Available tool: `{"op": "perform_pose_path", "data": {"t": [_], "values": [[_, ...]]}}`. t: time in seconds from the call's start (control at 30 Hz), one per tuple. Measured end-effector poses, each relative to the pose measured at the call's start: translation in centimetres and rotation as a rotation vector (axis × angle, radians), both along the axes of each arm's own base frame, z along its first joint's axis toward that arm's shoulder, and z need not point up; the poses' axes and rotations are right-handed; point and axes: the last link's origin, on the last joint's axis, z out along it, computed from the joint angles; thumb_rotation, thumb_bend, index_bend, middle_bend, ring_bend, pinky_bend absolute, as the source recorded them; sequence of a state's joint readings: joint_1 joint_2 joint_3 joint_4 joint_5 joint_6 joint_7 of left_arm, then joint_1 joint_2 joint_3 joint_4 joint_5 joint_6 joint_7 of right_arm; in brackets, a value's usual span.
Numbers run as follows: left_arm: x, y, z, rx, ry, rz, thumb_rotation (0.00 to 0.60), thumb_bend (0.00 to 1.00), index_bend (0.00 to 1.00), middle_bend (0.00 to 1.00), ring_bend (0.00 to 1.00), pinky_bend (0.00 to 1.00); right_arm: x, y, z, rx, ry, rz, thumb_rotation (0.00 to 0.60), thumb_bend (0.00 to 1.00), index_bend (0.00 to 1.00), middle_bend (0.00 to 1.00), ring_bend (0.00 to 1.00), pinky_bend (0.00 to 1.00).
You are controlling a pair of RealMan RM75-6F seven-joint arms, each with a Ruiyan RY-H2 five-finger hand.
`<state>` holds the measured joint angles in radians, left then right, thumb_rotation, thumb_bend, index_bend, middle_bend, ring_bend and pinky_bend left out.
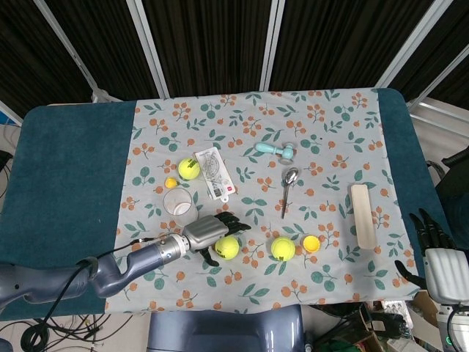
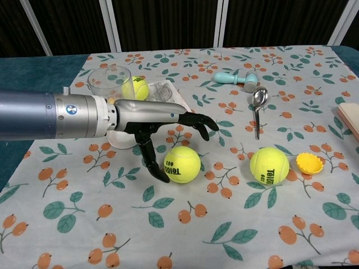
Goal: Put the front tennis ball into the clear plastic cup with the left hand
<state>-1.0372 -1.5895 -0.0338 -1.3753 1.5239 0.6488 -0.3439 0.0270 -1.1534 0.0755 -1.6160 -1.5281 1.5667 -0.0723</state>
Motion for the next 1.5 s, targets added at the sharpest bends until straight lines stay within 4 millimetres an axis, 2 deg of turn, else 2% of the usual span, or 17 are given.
{"op": "perform_pose_path", "data": {"t": [0.27, 0.5, 0.67, 0.73, 0.9, 1.07, 1.5], "values": [[-0.1, -0.1, -1.2, -0.007, 0.0, 0.008, 0.6, 0.2, 0.16, 0.17, 0.09, 0.14, 0.0, 0.0, 0.0, 0.0, -0.003, -0.003, 0.6, 0.14, 0.02, 0.0, 0.11, 0.26], [-0.3, -0.3, -2.1, -0.006, 0.013, -0.004, 0.6, 0.28, 0.2, 0.26, 0.19, 0.31, -0.1, 0.0, 0.1, 0.0, -0.007, -0.005, 0.6, 0.14, 0.01, 0.0, 0.11, 0.26], [-0.6, -0.1, -2.1, 0.015, 0.031, -0.019, 0.6, 0.39, 0.27, 0.35, 0.3, 0.5, -0.1, 0.0, 0.1, 0.001, -0.009, -0.007, 0.6, 0.14, 0.01, 0.0, 0.11, 0.26], [-0.7, -0.1, -2.2, 0.021, 0.028, -0.015, 0.6, 0.42, 0.31, 0.39, 0.35, 0.55, -0.1, 0.0, 0.1, 0.002, -0.01, -0.007, 0.6, 0.14, 0.02, 0.0, 0.11, 0.26], [-0.5, 0.0, -2.1, 0.043, 0.013, -0.017, 0.6, 0.44, 0.32, 0.43, 0.37, 0.56, -0.1, 0.0, 0.1, 0.001, -0.012, -0.008, 0.6, 0.14, 0.02, 0.0, 0.11, 0.26], [0.6, 0.3, -1.3, 0.079, -0.061, 0.005, 0.6, 0.44, 0.33, 0.44, 0.37, 0.57, -0.1, 0.0, 0.1, 0.001, -0.011, -0.008, 0.6, 0.14, 0.01, 0.0, 0.11, 0.26], [3.5, 1.4, 2.9, 0.114, -0.295, 0.094, 0.6, 0.44, 0.34, 0.44, 0.37, 0.57, 0.0, 0.0, 0.1, 0.001, -0.008, -0.01, 0.6, 0.14, 0.02, 0.0, 0.11, 0.26]]}}
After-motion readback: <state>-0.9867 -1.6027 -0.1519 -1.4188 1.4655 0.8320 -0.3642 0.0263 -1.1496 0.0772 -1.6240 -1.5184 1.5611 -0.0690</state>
